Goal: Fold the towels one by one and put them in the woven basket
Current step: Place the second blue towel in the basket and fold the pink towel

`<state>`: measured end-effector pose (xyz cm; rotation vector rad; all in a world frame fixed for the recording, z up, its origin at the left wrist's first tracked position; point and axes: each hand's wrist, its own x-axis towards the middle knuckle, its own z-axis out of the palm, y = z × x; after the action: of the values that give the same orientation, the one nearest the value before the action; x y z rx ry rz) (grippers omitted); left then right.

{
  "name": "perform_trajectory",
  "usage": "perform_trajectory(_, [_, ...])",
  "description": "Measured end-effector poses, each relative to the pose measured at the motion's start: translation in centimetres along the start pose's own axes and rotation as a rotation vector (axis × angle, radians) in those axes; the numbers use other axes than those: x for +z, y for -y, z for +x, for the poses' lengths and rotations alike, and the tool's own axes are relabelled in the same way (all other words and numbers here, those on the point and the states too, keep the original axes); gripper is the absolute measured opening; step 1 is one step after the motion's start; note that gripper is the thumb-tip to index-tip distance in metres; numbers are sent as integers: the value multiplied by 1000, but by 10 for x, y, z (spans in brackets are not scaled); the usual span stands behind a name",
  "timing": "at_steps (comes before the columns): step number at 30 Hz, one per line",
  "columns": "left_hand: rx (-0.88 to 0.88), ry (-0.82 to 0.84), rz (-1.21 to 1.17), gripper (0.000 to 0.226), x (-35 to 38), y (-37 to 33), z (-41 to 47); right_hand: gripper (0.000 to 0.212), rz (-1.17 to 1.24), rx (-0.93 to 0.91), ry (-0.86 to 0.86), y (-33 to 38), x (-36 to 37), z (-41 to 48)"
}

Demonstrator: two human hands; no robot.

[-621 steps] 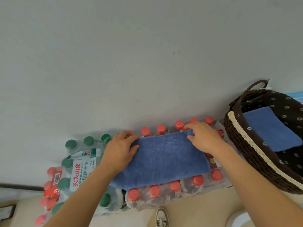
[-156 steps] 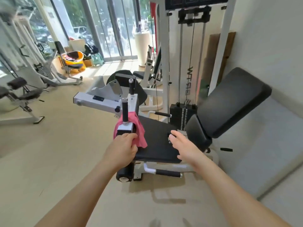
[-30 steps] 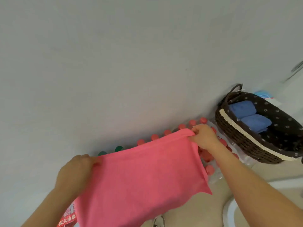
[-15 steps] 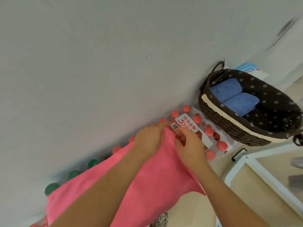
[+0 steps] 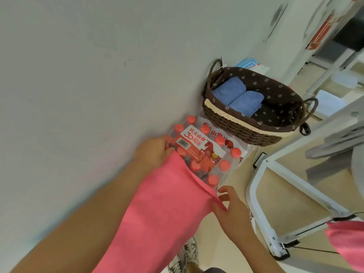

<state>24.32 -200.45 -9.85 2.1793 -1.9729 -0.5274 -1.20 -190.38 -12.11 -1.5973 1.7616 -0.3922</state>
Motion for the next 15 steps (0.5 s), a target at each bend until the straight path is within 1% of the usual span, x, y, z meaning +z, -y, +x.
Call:
perform_trajectory(1, [12, 26, 22, 8, -4, 2, 1, 21, -31, -11, -33, 1, -1, 0])
perform_trajectory(2, [22, 45, 54, 5, -8, 4, 2, 20, -58, -39, -77, 1, -3, 1])
perform_trajectory(4, [28, 41, 133, 21, -15, 5, 2, 17, -58, -99, -157, 0, -8, 2])
perform_trajectory(6, [27, -50, 141, 22, -20, 2, 1, 16, 42, -105, -201, 2, -14, 4])
perform_trajectory(8, [1, -174, 89, 22, -23, -1, 1, 19, 192, -81, -215, 6, -22, 8])
perform_trajectory(10, [-32, -266, 45, 23, -23, -5, 4, 22, 291, -62, -227, 10, -30, 18])
perform_trajectory(12, [-44, -316, 55, 27, -22, -12, 11, 18, 408, -13, -227, 10, -37, 31])
perform_trajectory(14, [-37, -340, 100, 39, -20, -24, 19, 22, 485, 29, -229, 7, -44, 46])
perform_trajectory(15, [-36, -334, 128, 38, -18, -30, 25, 26, 506, 51, -229, 4, -48, 54])
